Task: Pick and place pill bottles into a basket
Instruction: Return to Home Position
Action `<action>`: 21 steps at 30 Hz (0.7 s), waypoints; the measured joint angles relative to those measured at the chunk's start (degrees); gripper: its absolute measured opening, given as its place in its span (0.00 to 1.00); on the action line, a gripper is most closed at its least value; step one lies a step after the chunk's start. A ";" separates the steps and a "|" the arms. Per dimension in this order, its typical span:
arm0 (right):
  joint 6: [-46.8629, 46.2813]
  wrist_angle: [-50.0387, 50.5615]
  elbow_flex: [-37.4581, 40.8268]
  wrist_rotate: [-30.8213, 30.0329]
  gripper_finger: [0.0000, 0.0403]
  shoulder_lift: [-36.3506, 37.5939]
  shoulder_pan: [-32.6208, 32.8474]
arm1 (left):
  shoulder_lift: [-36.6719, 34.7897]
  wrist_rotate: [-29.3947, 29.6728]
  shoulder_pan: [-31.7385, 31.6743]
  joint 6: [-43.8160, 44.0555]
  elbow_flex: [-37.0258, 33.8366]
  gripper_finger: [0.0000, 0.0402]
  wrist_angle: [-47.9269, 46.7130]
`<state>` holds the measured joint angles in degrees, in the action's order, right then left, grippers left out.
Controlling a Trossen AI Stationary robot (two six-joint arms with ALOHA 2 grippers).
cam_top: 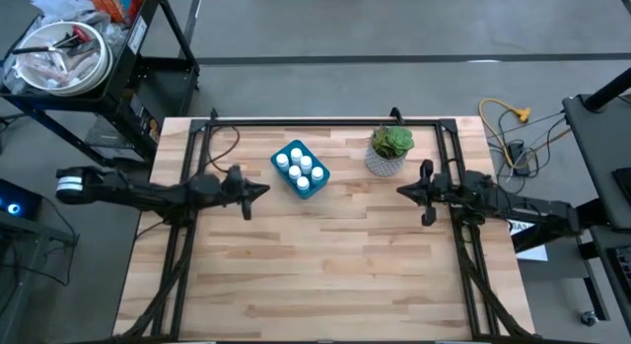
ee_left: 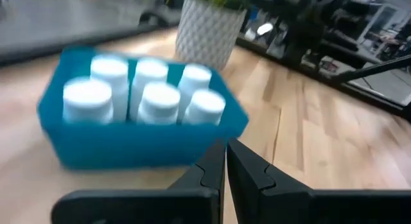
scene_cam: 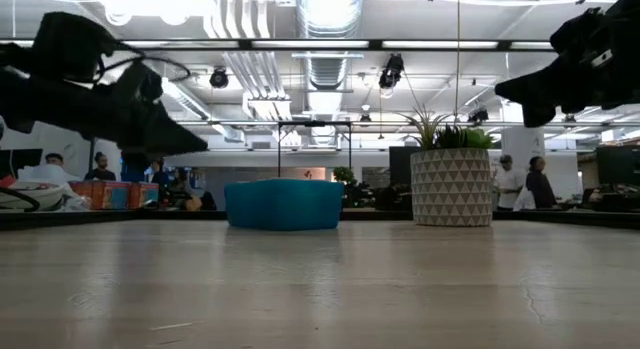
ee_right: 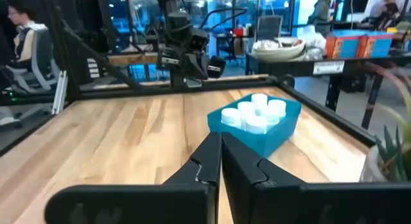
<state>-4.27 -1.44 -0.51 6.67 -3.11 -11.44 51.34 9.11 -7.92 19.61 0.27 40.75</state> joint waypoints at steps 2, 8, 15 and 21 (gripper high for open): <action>-0.76 0.06 0.00 -0.52 0.02 -1.00 0.00 | 2.17 0.23 0.00 3.67 -0.02 0.00 -0.24; -1.36 0.05 0.00 -0.64 0.02 -3.42 0.02 | 8.87 0.34 0.00 9.57 -0.04 0.00 -0.18; -2.01 -0.03 -0.02 -0.66 0.02 -4.14 0.02 | 16.15 0.34 0.00 8.45 -0.04 0.00 -0.12; -2.05 -0.03 -0.02 -0.64 0.02 -4.16 0.02 | 21.44 0.34 0.00 8.49 -0.07 0.00 0.02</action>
<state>-6.33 -1.48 -0.54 6.02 -7.27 -11.42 72.79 9.45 -7.92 28.10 0.21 40.77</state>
